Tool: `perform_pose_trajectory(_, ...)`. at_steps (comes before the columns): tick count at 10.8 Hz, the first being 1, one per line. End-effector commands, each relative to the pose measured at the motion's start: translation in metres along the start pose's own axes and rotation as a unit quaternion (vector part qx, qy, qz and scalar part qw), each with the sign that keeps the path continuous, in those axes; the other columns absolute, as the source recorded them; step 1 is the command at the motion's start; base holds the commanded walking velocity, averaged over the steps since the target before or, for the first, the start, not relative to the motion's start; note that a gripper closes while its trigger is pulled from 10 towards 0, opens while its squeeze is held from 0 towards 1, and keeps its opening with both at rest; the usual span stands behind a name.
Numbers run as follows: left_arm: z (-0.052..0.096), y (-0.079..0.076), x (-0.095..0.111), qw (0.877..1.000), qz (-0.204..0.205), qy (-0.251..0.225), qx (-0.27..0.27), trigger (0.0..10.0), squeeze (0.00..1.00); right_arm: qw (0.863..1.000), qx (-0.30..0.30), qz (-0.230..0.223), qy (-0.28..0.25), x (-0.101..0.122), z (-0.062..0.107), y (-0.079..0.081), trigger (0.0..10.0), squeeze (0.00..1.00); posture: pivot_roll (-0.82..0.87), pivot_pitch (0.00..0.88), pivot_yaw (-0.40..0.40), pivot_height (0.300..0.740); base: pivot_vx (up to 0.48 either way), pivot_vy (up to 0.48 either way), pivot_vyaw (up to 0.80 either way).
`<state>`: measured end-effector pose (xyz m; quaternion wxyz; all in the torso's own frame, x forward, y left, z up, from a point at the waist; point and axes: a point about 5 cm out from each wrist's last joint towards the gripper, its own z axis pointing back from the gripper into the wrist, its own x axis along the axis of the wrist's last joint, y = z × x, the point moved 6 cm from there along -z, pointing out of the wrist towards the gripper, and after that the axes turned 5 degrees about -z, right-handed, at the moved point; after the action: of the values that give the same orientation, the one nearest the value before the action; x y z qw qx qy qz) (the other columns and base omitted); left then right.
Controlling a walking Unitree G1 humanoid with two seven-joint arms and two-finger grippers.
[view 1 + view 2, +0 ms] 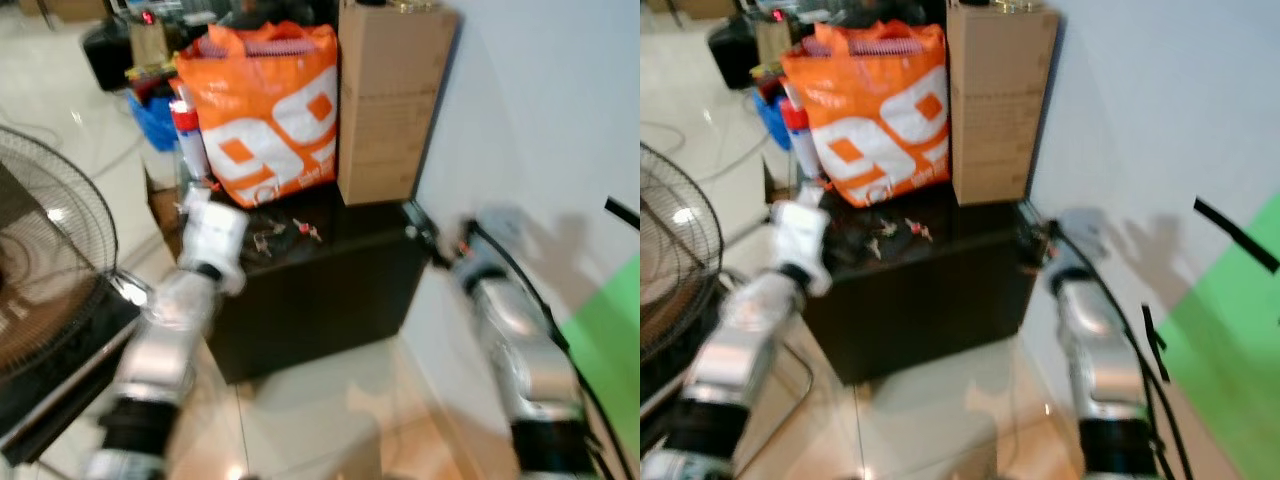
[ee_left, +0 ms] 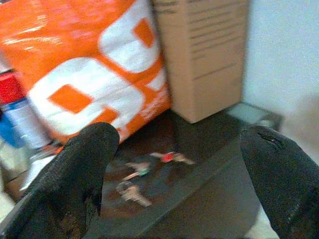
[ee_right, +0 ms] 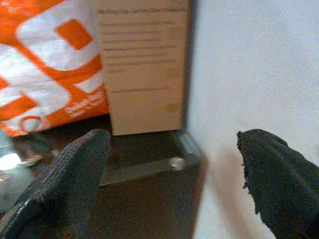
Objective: Hang keys on a hook
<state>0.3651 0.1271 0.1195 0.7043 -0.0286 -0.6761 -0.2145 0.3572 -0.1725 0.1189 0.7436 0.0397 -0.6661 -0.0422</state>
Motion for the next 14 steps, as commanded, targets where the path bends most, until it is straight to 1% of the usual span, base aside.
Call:
perform_pose_trajectory(1,0.002,0.013,0.001,1.0,-0.007,0.001,0.014,10.0,0.0,1.0,0.01,-0.001,-0.009,0.006,0.0,0.008,10.0,1.0,-0.04,0.0,0.005,0.74,0.326,0.0,0.0)
perform_pose_trajectory(3,0.002,0.012,0.001,1.0,-0.006,0.002,0.011,10.0,0.0,1.0,0.005,0.004,-0.009,0.004,0.002,0.005,10.0,1.0,-0.04,0.0,0.006,0.74,0.33,0.0,0.0)
perform_pose_trajectory(4,0.003,0.012,0.0,1.0,-0.006,0.003,0.011,10.0,0.0,1.0,0.003,0.023,-0.015,0.004,0.002,0.004,10.0,1.0,-0.04,0.0,0.002,0.74,0.326,0.0,0.0)
perform_pose_trajectory(5,0.003,0.012,0.0,1.0,-0.006,0.004,0.012,10.0,0.0,1.0,0.004,0.024,-0.014,0.003,0.002,0.004,10.0,1.0,-0.03,0.0,-0.002,0.74,0.326,0.0,0.0)
perform_pose_trajectory(6,0.004,0.013,-0.001,1.0,-0.005,0.004,0.013,10.0,0.0,1.0,0.0,0.02,-0.018,0.004,0.001,0.004,10.0,1.0,-0.03,0.0,-0.004,0.74,0.334,0.0,0.0)
perform_pose_trajectory(7,0.004,0.014,-0.001,1.0,-0.006,0.004,0.014,10.0,0.0,1.0,-0.002,0.001,-0.022,0.005,0.0,0.005,10.0,1.0,-0.02,0.0,-0.007,0.74,0.337,0.0,0.0)
perform_pose_trajectory(9,0.004,0.014,0.0,1.0,-0.006,0.003,0.015,10.0,0.0,0.999,0.001,-0.01,-0.031,0.008,0.0,0.007,10.0,1.0,-0.02,0.0,-0.009,0.74,0.337,0.0,0.0)
perform_pose_trajectory(10,0.004,0.014,0.0,1.0,-0.007,0.002,0.014,10.0,0.0,0.999,-0.008,-0.008,-0.038,0.011,0.0,0.004,10.0,1.0,-0.02,0.0,-0.008,0.74,0.337,0.0,0.0)
perform_pose_trajectory(11,0.004,0.014,0.001,1.0,-0.007,0.001,0.013,10.0,0.0,0.999,-0.028,-0.004,-0.046,0.016,-0.001,-0.004,10.0,1.0,-0.03,0.0,-0.004,0.74,0.337,0.0,0.0)
perform_pose_trajectory(12,0.003,0.013,0.002,1.0,-0.008,0.0,0.009,10.0,0.0,0.997,-0.06,-0.024,-0.042,0.018,0.0,-0.016,10.0,1.0,-0.03,0.0,0.0,0.74,0.337,0.0,0.0)
perform_pose_trajectory(13,0.002,0.012,0.002,1.0,-0.008,-0.001,0.008,10.0,0.0,0.997,-0.066,-0.033,-0.039,0.018,0.001,-0.018,10.0,1.0,-0.03,0.0,0.0,0.74,0.337,0.0,0.0)
perform_pose_trajectory(14,0.003,0.012,0.002,1.0,-0.01,-0.001,0.006,10.0,0.0,0.997,-0.058,-0.008,-0.04,0.018,0.001,-0.015,10.0,1.0,-0.02,0.0,0.002,0.74,0.334,0.0,0.0)
